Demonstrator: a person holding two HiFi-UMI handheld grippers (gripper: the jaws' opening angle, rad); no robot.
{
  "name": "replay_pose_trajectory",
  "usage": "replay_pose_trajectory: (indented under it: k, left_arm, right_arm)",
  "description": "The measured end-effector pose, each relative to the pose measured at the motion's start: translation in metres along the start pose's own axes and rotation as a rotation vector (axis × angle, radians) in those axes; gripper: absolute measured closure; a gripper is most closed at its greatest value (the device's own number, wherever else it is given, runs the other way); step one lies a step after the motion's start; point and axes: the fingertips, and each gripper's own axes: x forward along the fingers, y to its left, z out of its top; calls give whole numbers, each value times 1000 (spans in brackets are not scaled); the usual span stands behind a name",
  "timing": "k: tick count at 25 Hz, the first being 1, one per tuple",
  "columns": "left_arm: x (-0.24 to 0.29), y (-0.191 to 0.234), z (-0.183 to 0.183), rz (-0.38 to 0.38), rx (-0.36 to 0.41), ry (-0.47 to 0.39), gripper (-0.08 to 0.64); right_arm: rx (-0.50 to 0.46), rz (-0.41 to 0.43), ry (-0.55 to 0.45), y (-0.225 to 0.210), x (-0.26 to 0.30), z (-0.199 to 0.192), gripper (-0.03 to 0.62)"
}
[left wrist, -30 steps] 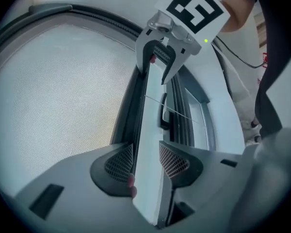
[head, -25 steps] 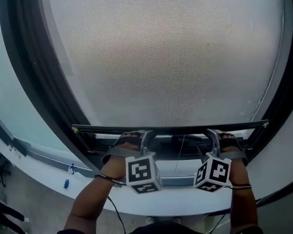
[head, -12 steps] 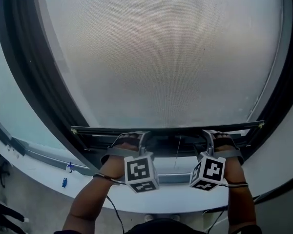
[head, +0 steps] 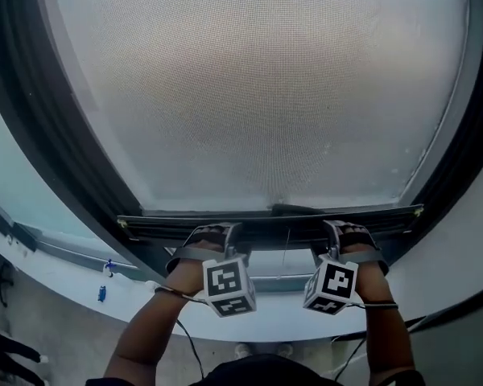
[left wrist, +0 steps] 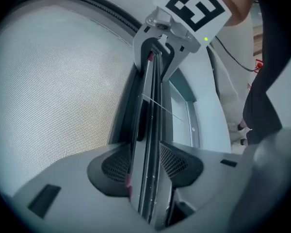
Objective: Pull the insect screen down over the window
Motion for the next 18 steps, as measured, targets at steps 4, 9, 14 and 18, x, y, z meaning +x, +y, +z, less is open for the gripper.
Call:
replay_pose_trajectory:
  k: [4, 9, 14, 18]
  left_arm:
    - [22, -22, -8, -40, 24, 27, 391]
    - [42, -39, -14, -38, 12, 34, 380]
    - [49, -45, -15, -48, -13, 24, 358]
    - [44, -52, -18, -108, -9, 37, 354]
  right_arm:
    - [-25, 57, 32, 29, 21, -11, 402]
    - [-47, 102, 48, 50, 37, -15, 402]
    - [-38, 104, 41, 54, 42, -17, 402]
    - [-30, 132, 39, 62, 41, -15, 402]
